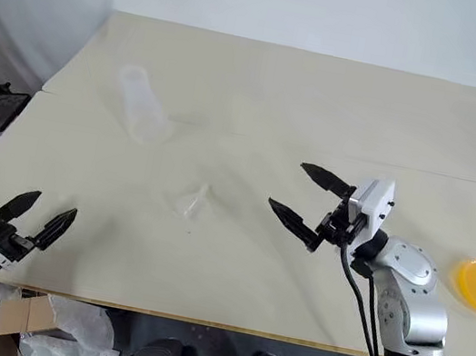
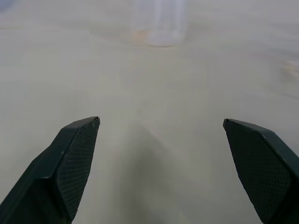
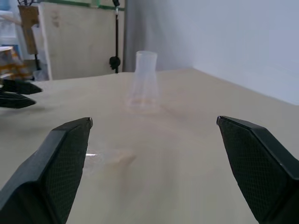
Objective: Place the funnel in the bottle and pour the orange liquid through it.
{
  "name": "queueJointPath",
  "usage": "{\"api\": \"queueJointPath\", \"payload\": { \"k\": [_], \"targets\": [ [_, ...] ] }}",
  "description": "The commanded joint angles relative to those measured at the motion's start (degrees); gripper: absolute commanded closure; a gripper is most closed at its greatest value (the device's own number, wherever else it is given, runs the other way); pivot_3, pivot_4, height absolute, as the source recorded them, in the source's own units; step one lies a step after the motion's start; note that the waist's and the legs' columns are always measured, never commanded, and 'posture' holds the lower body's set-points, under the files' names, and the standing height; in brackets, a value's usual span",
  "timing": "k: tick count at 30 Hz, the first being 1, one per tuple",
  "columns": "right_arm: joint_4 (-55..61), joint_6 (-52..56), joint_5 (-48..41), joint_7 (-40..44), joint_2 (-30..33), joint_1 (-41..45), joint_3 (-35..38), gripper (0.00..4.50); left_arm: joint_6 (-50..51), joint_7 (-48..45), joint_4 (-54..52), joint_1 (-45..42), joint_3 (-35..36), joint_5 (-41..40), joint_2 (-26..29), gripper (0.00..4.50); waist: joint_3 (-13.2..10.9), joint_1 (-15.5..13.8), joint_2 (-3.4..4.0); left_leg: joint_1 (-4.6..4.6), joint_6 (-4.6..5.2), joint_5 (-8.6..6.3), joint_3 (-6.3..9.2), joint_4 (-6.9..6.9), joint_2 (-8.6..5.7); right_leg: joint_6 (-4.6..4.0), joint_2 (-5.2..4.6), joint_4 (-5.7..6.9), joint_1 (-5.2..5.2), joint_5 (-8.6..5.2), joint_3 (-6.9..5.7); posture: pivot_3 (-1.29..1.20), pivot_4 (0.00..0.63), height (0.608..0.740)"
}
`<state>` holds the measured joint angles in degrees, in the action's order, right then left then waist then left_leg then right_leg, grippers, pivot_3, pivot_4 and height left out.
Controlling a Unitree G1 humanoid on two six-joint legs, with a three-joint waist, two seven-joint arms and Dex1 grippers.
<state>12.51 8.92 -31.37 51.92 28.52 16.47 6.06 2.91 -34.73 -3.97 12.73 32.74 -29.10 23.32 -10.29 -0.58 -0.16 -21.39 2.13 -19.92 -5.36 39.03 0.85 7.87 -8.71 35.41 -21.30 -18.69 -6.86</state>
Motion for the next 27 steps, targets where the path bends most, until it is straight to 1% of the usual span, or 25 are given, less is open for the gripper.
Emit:
{"api": "queueJointPath", "payload": {
  "k": [1, 2, 4, 6, 9, 11, 14, 20, 24, 27],
  "targets": [
    [0.0, -1.9, 0.7, 0.9, 0.3, -1.3, 0.4, 0.03, 0.6, 2.9, -4.3, -1.4, -0.2, -1.5, -0.8, 0.0, 0.0, -0.2, -0.02, 0.0, 0.0, 0.0, -0.02, 0.01, 0.0, 0.0, 0.0, 0.0, 0.0, 0.0, 0.01, 0.0, 0.15, 0.74],
    [-0.1, -2.1, 0.9, 1.2, 0.6, -1.9, 0.5, 0.03, 1.8, 3.8, -4.5, -3.1, -0.8, -1.5, -0.4, 0.0, 0.0, -0.4, -0.03, 0.0, 0.0, 0.0, -0.01, 0.01, 0.0, 0.0, 0.01, 0.01, 0.0, 0.0, 0.0, 0.0, 0.15, 0.74],
    [-0.4, -2.7, 1.2, 2.0, 1.3, -3.6, 1.1, 0.03, 4.1, 6.5, -3.7, -9.3, -2.2, -1.6, 0.3, 0.0, 0.0, -0.9, -0.03, 0.0, -0.01, 0.01, 0.0, 0.02, 0.03, 0.0, 0.05, 0.03, -0.01, 0.0, -0.01, 0.0, 0.15, 0.74],
    [-1.2, -3.3, 1.8, 2.4, 1.9, -4.7, 1.5, 0.03, 5.0, 9.2, -0.1, -16.5, -3.3, -0.1, 0.8, 0.0, 0.0, -1.1, -0.06, -0.01, -0.03, 0.06, 0.02, 0.04, 0.01, 0.0, 0.07, 0.07, 0.02, 0.0, -0.05, 0.0, 0.15, 0.74],
    [-1.4, -3.5, 2.1, 2.2, 1.8, -5.4, 1.5, 0.03, 4.8, 11.4, 7.3, -26.5, -6.3, 3.8, 1.9, 0.0, 0.0, -0.7, -0.08, 0.04, -0.02, 0.07, -0.1, 0.06, -0.01, 0.01, 0.1, 0.11, 0.02, 0.0, -0.03, 0.0, 0.15, 0.74],
    [-0.1, -2.7, 1.6, 1.7, 1.5, -5.7, 1.5, 0.03, 4.3, 12.6, 14.2, -35.7, -8.9, 6.1, 2.6, 0.0, 0.0, -0.4, -0.09, 0.07, -0.05, 0.06, -0.18, 0.05, 0.01, 0.01, 0.15, 0.16, -0.05, 0.0, -0.03, 0.0, 0.15, 0.74],
    [1.1, -1.9, 1.0, 1.1, 1.1, -6.0, 1.5, 0.03, 2.5, 12.2, 21.7, -43.8, -11.1, 7.9, 3.0, 0.0, 0.0, -0.3, -0.17, -0.02, -0.07, 0.07, -0.19, 0.06, 0.01, 0.01, 0.19, 0.2, -0.15, 0.0, -0.18, 0.0, 0.15, 0.74],
    [2.5, -1.7, 1.2, -0.2, 0.2, -6.7, 0.7, 0.03, -2.0, 12.3, 36.3, -56.1, -13.4, 10.9, 2.5, 0.0, -0.1, -0.1, -0.23, -0.04, -0.07, 0.07, -0.2, 0.06, -0.01, 0.02, 0.18, 0.18, -0.15, 0.01, -0.31, 0.0, 0.15, 0.74],
    [3.0, -1.8, 1.3, -0.7, -0.3, -6.9, 0.2, 0.03, -4.7, 12.9, 43.3, -60.9, -13.9, 12.1, 2.2, 0.0, -0.1, -0.2, -0.26, -0.06, -0.08, 0.08, -0.19, 0.1, -0.01, 0.02, 0.17, 0.19, -0.15, 0.01, -0.34, 0.0, 0.15, 0.74],
    [3.1, -2.2, 1.5, -1.1, -0.7, -7.1, 0.0, 0.03, -5.7, 11.6, 48.6, -64.1, -14.8, 13.1, 2.5, 0.0, -0.1, -0.3, -0.27, -0.08, -0.08, 0.08, -0.17, 0.1, -0.02, 0.02, 0.17, 0.19, -0.15, 0.01, -0.36, 0.0, 0.15, 0.74]
  ]
}}
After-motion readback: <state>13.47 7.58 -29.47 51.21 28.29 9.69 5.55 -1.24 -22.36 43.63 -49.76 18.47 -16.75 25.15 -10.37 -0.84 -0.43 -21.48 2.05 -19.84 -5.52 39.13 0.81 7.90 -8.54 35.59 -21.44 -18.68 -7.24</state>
